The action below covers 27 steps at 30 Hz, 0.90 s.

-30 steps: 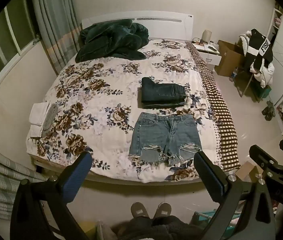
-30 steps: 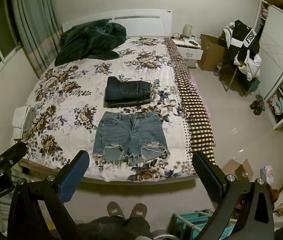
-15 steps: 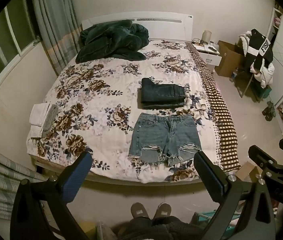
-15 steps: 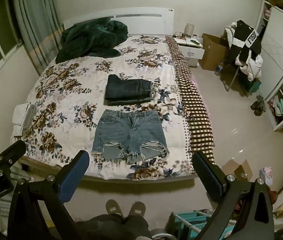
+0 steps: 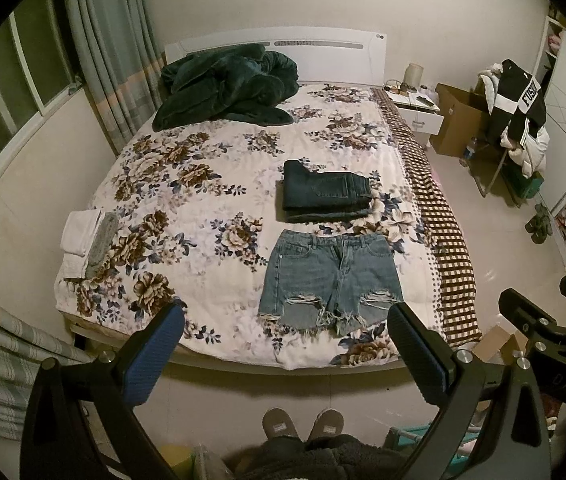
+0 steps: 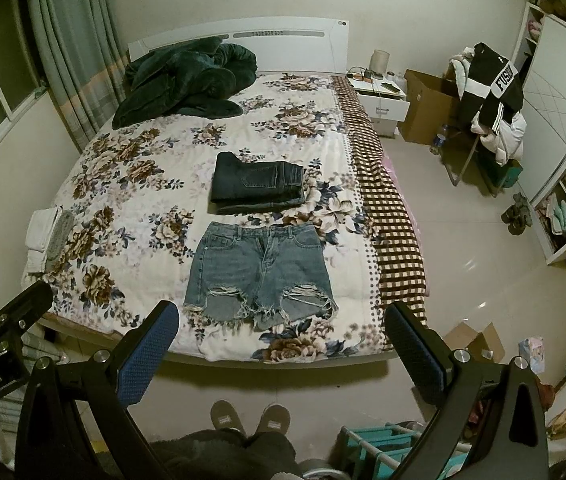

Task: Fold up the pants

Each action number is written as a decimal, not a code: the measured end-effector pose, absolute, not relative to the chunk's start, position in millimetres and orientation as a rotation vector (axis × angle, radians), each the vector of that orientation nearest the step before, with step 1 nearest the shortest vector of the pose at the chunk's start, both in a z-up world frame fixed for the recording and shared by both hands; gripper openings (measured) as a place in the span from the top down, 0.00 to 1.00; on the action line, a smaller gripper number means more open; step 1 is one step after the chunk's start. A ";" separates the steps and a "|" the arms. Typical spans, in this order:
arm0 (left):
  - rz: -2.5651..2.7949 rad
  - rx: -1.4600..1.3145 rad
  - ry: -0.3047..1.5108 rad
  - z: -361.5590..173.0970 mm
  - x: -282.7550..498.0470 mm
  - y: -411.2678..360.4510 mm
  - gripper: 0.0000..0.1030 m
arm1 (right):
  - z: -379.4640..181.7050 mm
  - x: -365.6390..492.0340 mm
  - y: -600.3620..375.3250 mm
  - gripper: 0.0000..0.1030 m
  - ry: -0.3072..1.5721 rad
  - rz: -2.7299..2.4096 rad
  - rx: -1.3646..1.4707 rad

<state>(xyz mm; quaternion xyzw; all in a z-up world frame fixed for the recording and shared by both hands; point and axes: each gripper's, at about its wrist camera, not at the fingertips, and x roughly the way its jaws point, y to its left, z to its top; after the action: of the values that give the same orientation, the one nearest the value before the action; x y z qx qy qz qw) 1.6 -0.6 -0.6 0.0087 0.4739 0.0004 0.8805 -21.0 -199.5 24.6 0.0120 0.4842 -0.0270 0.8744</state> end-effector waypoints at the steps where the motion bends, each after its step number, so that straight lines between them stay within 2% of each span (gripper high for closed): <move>1: 0.001 0.018 0.988 4.3 5.5 1.6 0.00 | 24.4 -21.3 -200.2 0.00 1.012 -0.057 0.026; 27: 0.003 0.021 0.974 21.7 15.6 8.3 0.00 | 35.2 -16.2 -197.4 0.00 1.004 -0.051 0.032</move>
<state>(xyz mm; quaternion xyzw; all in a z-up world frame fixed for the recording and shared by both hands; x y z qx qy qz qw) 15.6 8.3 21.7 0.0103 0.4680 0.0012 0.8837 -16.2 -197.4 35.2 0.0154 0.4812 -0.0246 0.8761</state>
